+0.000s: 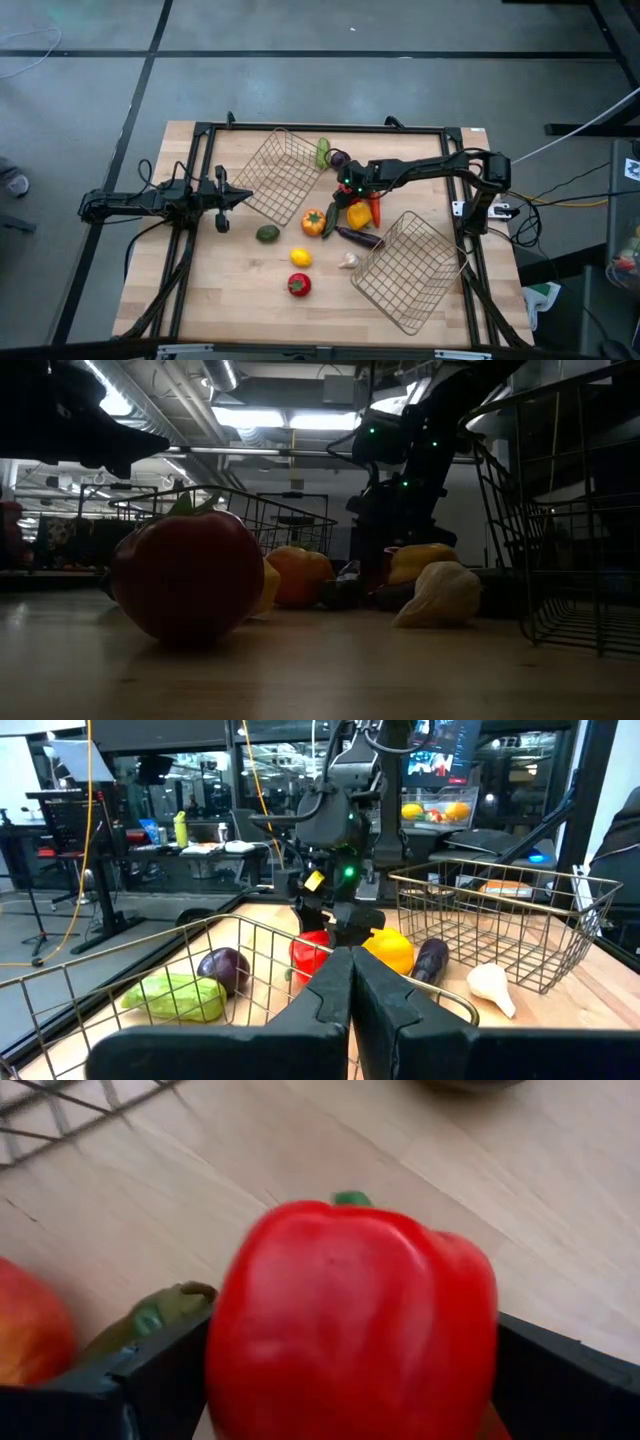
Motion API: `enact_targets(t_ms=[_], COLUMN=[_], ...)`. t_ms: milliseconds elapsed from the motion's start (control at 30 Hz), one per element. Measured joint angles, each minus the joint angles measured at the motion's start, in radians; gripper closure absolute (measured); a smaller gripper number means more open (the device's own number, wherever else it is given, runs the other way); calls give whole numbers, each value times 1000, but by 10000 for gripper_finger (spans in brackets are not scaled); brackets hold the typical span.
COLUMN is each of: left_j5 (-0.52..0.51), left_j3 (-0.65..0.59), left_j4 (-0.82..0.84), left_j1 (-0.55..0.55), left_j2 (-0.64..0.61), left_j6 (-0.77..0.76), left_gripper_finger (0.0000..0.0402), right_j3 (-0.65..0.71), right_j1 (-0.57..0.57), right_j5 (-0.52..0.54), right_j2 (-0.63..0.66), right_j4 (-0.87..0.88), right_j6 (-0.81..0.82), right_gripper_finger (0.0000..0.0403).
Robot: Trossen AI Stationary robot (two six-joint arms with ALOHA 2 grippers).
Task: Sort produce into baskets
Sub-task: Put the red bell pepper into the bottom basket
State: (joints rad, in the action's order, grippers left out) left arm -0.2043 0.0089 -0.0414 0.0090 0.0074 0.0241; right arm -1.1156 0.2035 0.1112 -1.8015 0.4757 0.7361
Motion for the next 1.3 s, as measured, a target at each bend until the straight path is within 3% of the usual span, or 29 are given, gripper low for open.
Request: enact_targets(t_ms=[133,367,700,1033,1300], left_j5=[0,0,0,0,0], left_j3=[0,0,0,0,0], left_j4=[0,0,0,0,0], left_j1=[0,0,0,0,0], left_j2=[0,0,0,0,0], left_j6=[0,-3,-36,-43,-228], left_gripper_finger=[402,402,402,402,402], right_j3=[0,0,0,0,0], right_j1=[0,0,0,-2,-88], right_j5=[0,0,-7,-163,-185], right_j2=[0,2,114,325,509], right_j4=[-3,-4,44,75,101], right_j6=[0,-21,-91,-91,-93], right_gripper_finger=[22,88,62,77,73])
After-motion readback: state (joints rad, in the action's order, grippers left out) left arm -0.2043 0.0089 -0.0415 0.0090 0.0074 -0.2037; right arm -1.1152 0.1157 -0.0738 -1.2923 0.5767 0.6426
